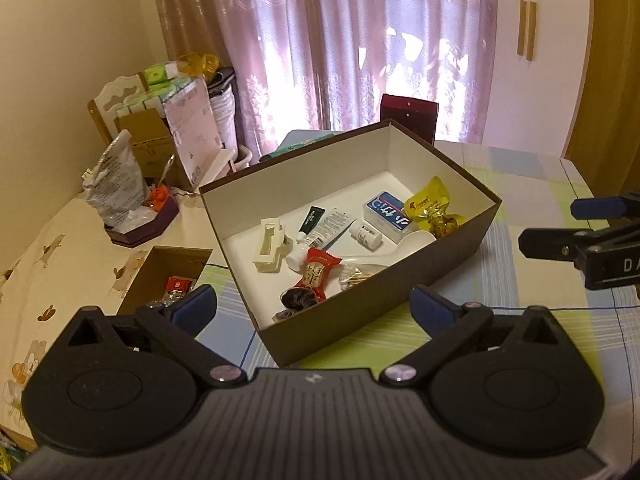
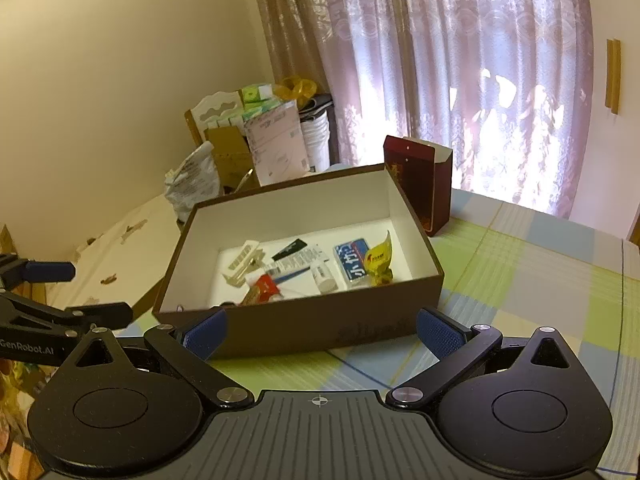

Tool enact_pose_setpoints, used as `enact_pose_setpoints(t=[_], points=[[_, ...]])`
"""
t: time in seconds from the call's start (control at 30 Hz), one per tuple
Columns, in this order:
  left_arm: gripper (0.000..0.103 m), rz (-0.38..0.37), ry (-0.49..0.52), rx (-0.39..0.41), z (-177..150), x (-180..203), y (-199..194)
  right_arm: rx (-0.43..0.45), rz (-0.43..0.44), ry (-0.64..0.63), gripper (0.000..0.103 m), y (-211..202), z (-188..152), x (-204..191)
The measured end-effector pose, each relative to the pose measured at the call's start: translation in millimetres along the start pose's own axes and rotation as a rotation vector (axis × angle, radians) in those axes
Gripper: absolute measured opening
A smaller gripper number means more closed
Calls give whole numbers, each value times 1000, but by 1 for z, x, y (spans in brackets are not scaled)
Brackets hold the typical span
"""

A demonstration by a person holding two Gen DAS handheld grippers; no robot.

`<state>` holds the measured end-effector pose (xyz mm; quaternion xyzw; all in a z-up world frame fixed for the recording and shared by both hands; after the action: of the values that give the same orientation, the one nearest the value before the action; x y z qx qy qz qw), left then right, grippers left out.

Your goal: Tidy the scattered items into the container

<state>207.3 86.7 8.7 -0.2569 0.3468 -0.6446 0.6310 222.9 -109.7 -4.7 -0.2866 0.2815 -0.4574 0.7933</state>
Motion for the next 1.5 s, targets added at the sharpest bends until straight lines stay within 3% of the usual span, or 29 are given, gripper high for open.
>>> enact_pose_setpoints(t=[0.73, 1.5], points=[[102, 68, -107, 4, -48, 24, -49, -58, -1, -96, 103, -32, -52, -11], [102, 72, -116, -48, -78, 52, -51, -65, 22, -103, 103, -39, -72, -14]])
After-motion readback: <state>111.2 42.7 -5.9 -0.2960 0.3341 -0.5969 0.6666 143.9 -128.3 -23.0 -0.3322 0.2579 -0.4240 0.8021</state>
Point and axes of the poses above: each gripper's, at about its wrist camera, not at the fingertips, and y roughly the way its jaws point, x to its right, z to its top, the point moved 8 cm from there along y, roughly the way its jaws point, and after that the axes turned 9 degrees about -x, right-handed, at the moved point
